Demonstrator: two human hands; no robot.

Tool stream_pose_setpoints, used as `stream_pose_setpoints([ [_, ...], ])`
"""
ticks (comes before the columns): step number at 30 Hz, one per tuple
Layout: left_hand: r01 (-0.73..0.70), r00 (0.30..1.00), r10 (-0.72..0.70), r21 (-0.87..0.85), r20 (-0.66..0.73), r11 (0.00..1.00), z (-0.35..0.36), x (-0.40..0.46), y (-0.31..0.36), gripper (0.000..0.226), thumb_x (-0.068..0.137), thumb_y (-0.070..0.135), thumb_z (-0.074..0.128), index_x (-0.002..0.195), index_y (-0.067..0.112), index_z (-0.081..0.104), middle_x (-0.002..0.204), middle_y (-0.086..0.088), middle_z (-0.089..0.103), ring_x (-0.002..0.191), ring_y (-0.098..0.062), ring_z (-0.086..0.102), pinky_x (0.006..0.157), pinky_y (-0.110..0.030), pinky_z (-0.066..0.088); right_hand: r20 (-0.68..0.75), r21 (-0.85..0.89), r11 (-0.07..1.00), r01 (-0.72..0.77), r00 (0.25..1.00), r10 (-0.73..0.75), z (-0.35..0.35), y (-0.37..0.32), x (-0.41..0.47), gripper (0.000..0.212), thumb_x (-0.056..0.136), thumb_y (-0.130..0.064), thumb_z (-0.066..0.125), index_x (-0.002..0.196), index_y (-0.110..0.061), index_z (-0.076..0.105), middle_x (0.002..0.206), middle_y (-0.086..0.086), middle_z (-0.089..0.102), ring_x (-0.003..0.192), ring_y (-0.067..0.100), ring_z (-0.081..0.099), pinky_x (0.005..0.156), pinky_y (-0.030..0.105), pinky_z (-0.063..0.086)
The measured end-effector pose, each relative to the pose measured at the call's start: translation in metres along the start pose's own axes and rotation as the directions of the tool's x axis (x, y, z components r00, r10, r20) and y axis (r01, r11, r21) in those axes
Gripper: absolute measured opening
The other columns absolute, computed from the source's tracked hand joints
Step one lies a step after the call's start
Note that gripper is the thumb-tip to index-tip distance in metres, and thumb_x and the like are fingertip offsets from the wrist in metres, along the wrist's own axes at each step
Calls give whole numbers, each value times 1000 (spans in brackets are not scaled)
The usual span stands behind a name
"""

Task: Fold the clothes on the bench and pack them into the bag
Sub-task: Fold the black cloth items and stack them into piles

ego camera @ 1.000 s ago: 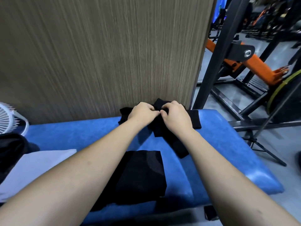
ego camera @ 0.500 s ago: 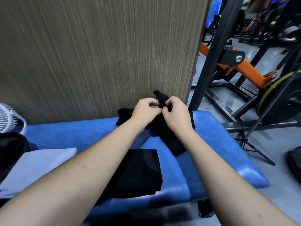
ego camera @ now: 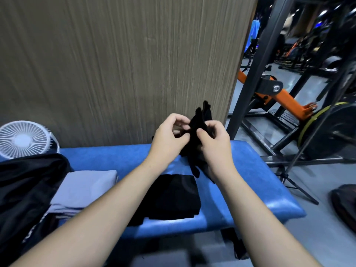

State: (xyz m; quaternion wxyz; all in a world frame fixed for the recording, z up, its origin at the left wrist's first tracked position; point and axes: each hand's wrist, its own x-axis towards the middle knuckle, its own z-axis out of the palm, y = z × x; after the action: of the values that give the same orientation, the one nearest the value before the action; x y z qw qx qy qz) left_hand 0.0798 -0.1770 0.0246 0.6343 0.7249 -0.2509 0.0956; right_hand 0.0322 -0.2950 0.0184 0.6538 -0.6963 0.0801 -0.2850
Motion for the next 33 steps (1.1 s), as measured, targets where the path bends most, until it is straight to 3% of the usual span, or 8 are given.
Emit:
stream_pose_setpoints([
  [2, 11, 1000, -11, 1, 1, 1000, -7, -3, -6, 30, 80, -10, 61, 99, 13, 64, 92, 5, 68, 92, -8, 65, 88, -22, 51, 20, 45, 996, -71, 997, 70, 5, 0, -4, 9, 82, -20, 60, 90, -20, 63, 96, 15, 68, 81, 26, 63, 79, 58, 54],
  [5, 16, 1000, -17, 52, 26, 999, -12, 4, -13, 28, 83, -8, 61, 98, 15, 64, 94, 6, 69, 93, -8, 66, 87, -20, 51, 42, 89, 988, -123, 992, 120, 7, 2, 1, 10, 80, -18, 60, 90, -16, 63, 104, 20, 68, 98, 39, 67, 89, 64, 52],
  [8, -8, 1000, 5, 106, 23, 994, -18, 23, -21, 26, 83, -6, 60, 95, 17, 64, 92, 8, 67, 91, -8, 66, 86, -22, 51, 71, 99, 988, -117, 991, 110, 14, 5, 16, 9, 81, -16, 60, 90, -13, 61, 104, 23, 67, 103, 39, 67, 92, 61, 52],
  [13, -7, 999, 20, 277, -45, 961, -29, 55, -48, 22, 83, -1, 61, 94, 18, 65, 94, 6, 68, 90, -9, 64, 85, -24, 51, 114, 58, 994, -94, 990, 87, 36, 20, 45, 9, 84, -13, 59, 82, -22, 60, 89, 5, 66, 89, 24, 65, 91, 61, 53],
  [19, 64, 998, -49, 484, -43, 873, -30, 60, -86, 20, 87, 9, 65, 103, 20, 70, 100, 5, 66, 86, -5, 58, 79, -15, 41, 158, -12, 990, -142, 977, 142, 57, 51, 53, 9, 89, -8, 57, 88, -17, 59, 84, -1, 62, 78, 13, 58, 76, 39, 53],
  [23, 72, 997, -48, 571, -56, 818, -28, 58, -96, 9, 85, 21, 72, 94, 22, 70, 97, 6, 63, 90, -8, 56, 79, -23, 44, 165, -36, 982, -183, 968, 187, 61, 59, 52, 4, 86, -12, 58, 86, -15, 58, 78, 1, 58, 75, 17, 54, 69, 39, 46],
  [28, 52, 998, -17, 583, -64, 811, -25, 51, -82, 4, 88, 23, 65, 93, 22, 65, 99, 9, 62, 107, -18, 49, 96, -34, 39, 173, -104, 987, -120, 975, 137, 60, 55, 45, 21, 88, -18, 63, 80, -22, 44, 68, -6, 45, 62, 10, 41, 57, 28, 37],
  [33, 6, 999, 13, 464, -39, 886, -21, 32, -48, 5, 91, 15, 55, 94, 17, 54, 88, 7, 66, 86, -16, 59, 70, -32, 44, 99, -208, 977, 46, 995, -26, 63, 35, 33, 28, 92, -25, 61, 75, -19, 39, 65, -11, 44, 55, 2, 38, 54, 17, 34],
])
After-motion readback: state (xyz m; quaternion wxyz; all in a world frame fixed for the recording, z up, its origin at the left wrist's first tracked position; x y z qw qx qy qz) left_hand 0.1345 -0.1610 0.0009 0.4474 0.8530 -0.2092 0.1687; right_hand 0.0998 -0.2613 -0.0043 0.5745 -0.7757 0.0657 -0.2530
